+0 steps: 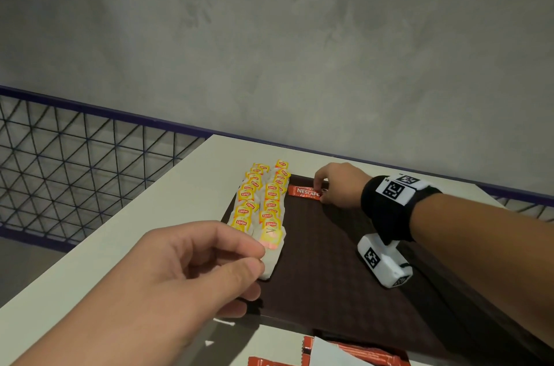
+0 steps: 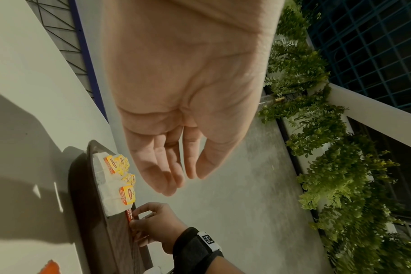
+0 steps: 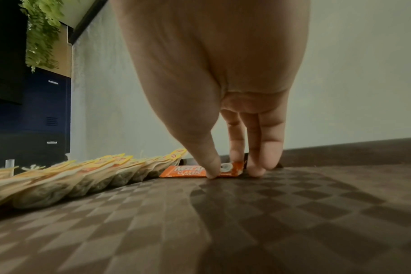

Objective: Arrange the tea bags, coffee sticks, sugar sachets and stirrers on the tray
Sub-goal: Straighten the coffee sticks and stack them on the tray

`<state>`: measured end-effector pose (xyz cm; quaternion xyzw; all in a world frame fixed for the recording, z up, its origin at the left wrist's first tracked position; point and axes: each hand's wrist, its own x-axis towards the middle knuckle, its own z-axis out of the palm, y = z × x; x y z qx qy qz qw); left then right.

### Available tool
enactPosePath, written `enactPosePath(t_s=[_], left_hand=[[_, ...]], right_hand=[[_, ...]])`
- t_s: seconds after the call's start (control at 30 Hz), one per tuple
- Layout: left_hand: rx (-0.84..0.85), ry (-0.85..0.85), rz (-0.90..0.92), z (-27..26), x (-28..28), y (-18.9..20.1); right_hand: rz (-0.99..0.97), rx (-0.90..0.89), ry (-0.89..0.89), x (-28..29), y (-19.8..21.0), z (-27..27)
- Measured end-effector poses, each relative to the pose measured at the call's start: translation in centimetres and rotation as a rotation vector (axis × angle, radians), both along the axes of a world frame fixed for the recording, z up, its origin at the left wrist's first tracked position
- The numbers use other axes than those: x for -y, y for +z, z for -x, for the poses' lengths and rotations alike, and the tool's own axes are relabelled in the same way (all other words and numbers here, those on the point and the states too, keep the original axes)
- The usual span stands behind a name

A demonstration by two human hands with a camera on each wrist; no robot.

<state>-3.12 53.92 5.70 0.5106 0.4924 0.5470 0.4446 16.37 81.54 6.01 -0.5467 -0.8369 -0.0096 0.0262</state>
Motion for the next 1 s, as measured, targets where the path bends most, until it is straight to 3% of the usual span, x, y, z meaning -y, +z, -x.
enactPosePath(t_s=[0.83,1.0], left_hand=[[0.011,0.024,-0.042,0.3,0.2,0.4],[-0.058,0.052,-0.023,0.6,0.4,0.7]], right_hand=[[-0.041,0.019,0.068,-1.0,-0.3,-0.4],[-0.083,0.007,0.101,0.1,0.5,-0.3]])
